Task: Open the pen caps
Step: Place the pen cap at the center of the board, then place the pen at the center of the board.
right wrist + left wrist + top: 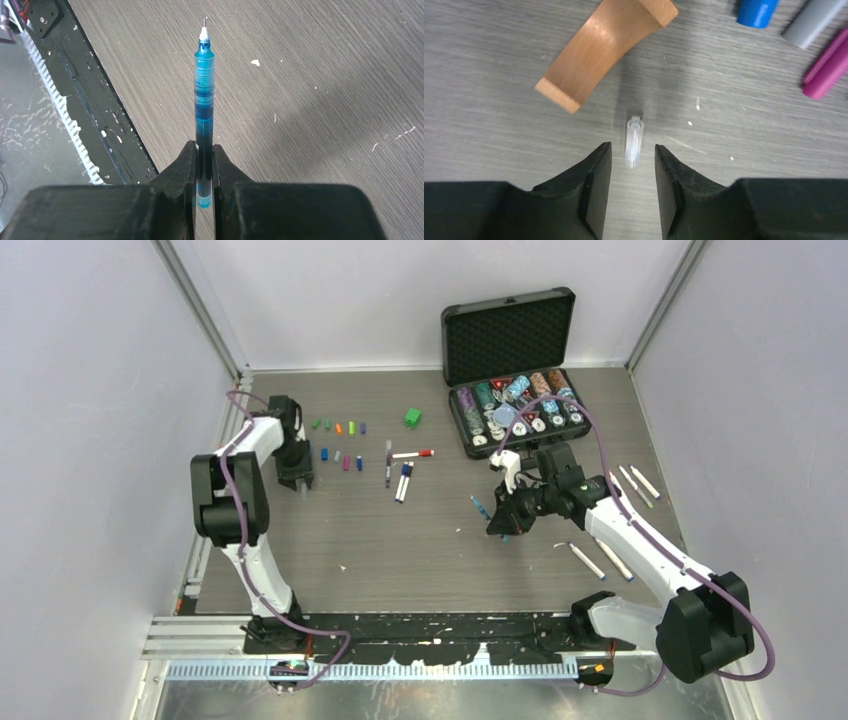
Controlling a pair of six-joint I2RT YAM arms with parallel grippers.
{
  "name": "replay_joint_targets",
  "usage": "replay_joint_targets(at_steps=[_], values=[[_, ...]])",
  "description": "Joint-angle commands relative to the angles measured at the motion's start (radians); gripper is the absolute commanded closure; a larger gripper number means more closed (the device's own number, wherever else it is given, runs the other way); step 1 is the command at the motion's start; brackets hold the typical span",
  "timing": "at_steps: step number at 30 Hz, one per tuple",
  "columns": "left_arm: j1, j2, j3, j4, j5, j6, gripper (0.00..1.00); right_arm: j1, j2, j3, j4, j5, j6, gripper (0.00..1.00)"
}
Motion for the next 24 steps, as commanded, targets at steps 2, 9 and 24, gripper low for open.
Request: replay_joint_targets(at_steps=[2, 9, 24], values=[[0.002, -0.232, -0.028, 0.010, 0.022, -0.021, 0.55, -0.003, 0.023, 0.019, 0.024, 0.021, 0.000, 1.00], [0.002, -0.560, -0.176, 0.078, 0.154, -0.054, 0.32, -0.003, 0.050, -0.002, 0.079, 0.163, 0.060, 1.00], [-0.061, -1.070, -0.537, 0.204, 0.198, -0.077, 0.00, 0.063, 0.235, 0.049, 0.055, 0.324, 0.054, 0.96]])
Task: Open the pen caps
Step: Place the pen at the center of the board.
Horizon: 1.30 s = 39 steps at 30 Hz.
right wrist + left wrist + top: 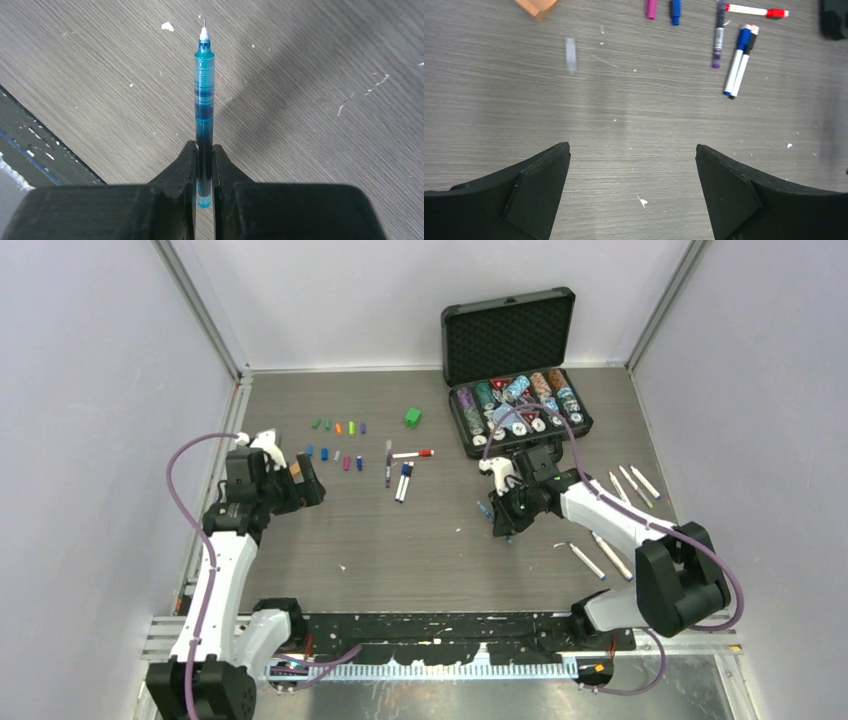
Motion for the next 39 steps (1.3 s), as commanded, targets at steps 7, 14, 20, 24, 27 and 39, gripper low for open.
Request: replay_joint_targets(at_steps=[7, 14, 20, 24, 27, 39], values=[[-0.074, -0.048, 0.021, 0.041, -0.006, 0.032, 0.00, 0.059, 0.099, 0.070, 0.019, 0.117, 0.008, 0.86], [-0.074, -0.059, 0.017, 0.043, 0.010, 0.030, 0.00, 0.074, 0.137, 0.075, 0.033, 0.170, 0.015, 0.82], [-0.073, -0.055, 0.019, 0.044, 0.013, 0.028, 0.00, 0.086, 0.186, 0.099, 0.018, 0.182, 0.013, 0.81], [-0.073, -0.056, 0.019, 0.045, 0.013, 0.028, 0.00, 0.086, 0.195, 0.105, 0.011, 0.180, 0.014, 0.74], [-0.074, -0.053, 0.019, 0.046, 0.017, 0.029, 0.00, 0.087, 0.197, 0.108, 0.008, 0.179, 0.012, 0.67], [-0.073, -0.056, 0.012, 0.069, 0.076, 0.009, 0.00, 0.086, 0.174, 0.120, -0.009, 0.154, 0.012, 0.60]])
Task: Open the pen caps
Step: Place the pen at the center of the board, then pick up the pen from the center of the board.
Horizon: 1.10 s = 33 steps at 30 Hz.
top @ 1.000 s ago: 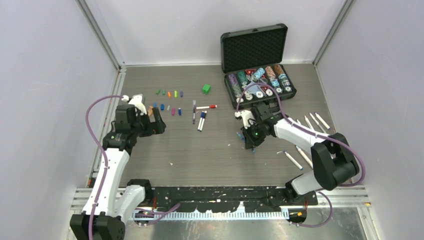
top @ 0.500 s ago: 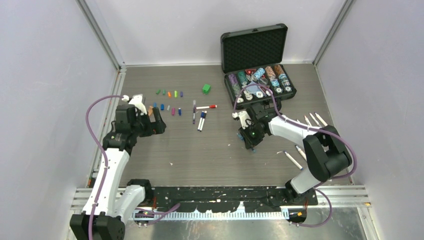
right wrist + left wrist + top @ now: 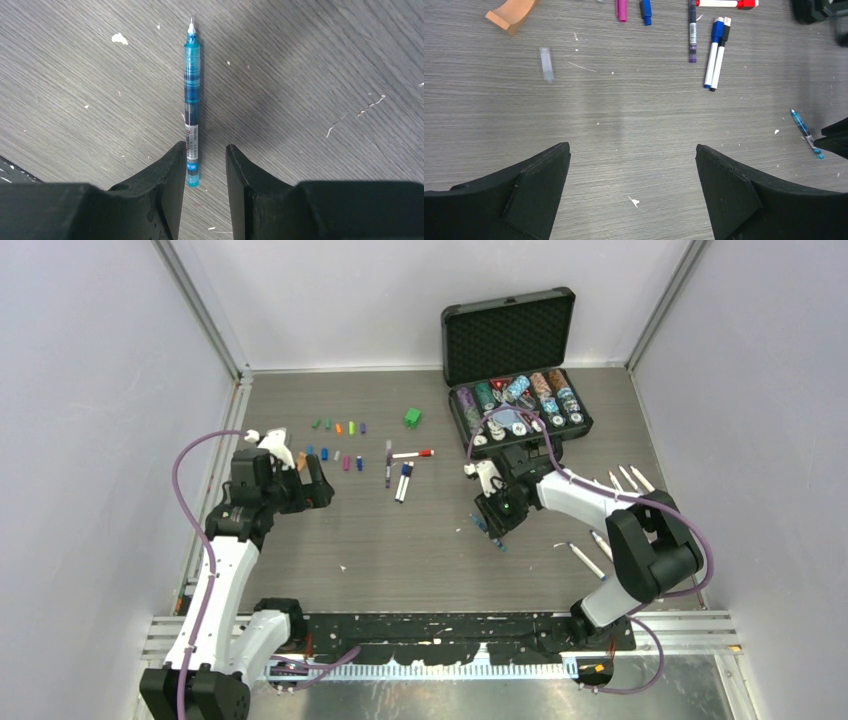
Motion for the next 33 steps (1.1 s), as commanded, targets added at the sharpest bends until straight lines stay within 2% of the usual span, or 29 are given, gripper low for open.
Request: replay_joint_targets(at_steps=[1, 7, 10, 16, 20, 26, 30, 33], values=[[-0.001, -0.005, 0.011, 0.071, 0.089, -0.029, 0.00, 0.003, -0.040, 0.045, -0.011, -0.023, -0.007, 0.59], [0.000, 0.057, -0.036, 0.201, 0.326, -0.190, 0.00, -0.006, -0.144, 0.077, -0.124, -0.224, -0.140, 0.57], [0.000, 0.087, -0.072, 0.308, 0.430, -0.320, 0.05, -0.026, -0.202, 0.078, -0.166, -0.292, -0.194, 0.56], [-0.008, 0.169, -0.079, 0.360, 0.445, -0.409, 0.05, -0.071, -0.267, 0.087, -0.203, -0.315, -0.223, 0.56], [-0.062, 0.213, -0.048, 0.342, 0.337, -0.397, 0.05, -0.096, -0.285, 0.096, -0.224, -0.340, -0.230, 0.56], [-0.208, 0.349, 0.081, 0.246, 0.055, -0.346, 0.06, -0.117, -0.303, 0.094, -0.229, -0.350, -0.233, 0.56], [-0.281, 0.494, 0.202, 0.171, -0.123, -0.336, 0.24, -0.136, -0.308, 0.091, -0.233, -0.354, -0.236, 0.56], [-0.320, 0.634, 0.318, 0.118, -0.214, -0.333, 0.26, -0.142, -0.310, 0.089, -0.236, -0.357, -0.240, 0.56]])
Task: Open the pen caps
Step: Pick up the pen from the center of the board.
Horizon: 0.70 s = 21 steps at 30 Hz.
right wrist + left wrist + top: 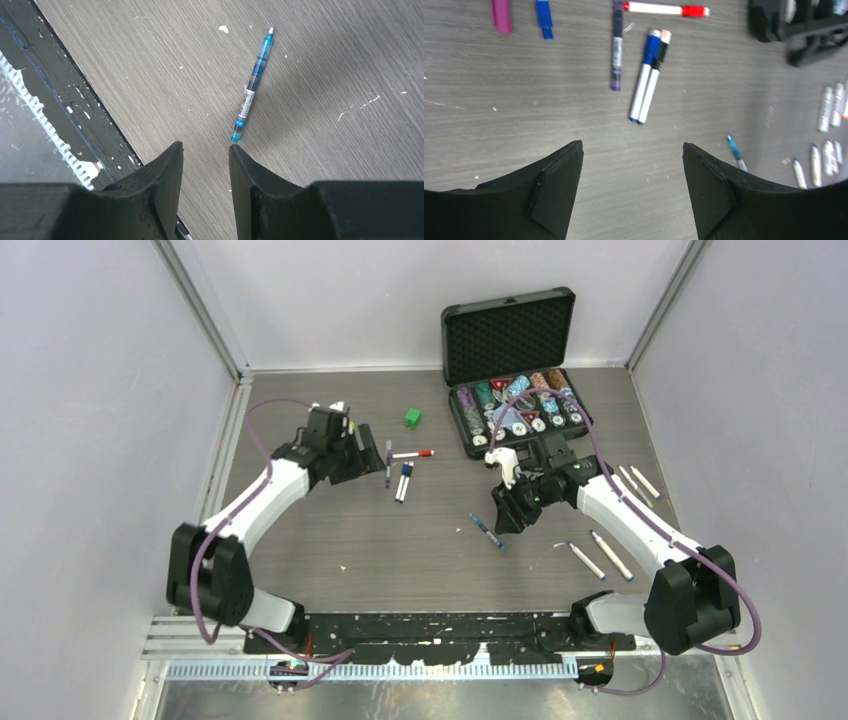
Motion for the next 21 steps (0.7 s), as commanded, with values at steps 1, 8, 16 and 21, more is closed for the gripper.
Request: replay_joint_targets(at_steps=[1, 8, 16, 21], values=[[-0.056, 0.169, 0.166, -0.094, -0.220, 0.034, 0.28, -0.011, -0.035, 0.036, -0.004, -0.025, -0.024, 0.56], [-0.115, 0.435, 0.405, -0.168, -0.306, 0.112, 0.47, -0.013, -0.028, 0.036, -0.012, -0.017, -0.036, 0.56], [-0.143, 0.654, 0.609, -0.258, -0.373, 0.195, 0.56, -0.013, -0.017, 0.037, -0.017, -0.012, -0.044, 0.56], [-0.147, 0.714, 0.641, -0.261, -0.377, 0.209, 0.59, -0.013, -0.007, 0.041, -0.022, -0.012, -0.046, 0.56]])
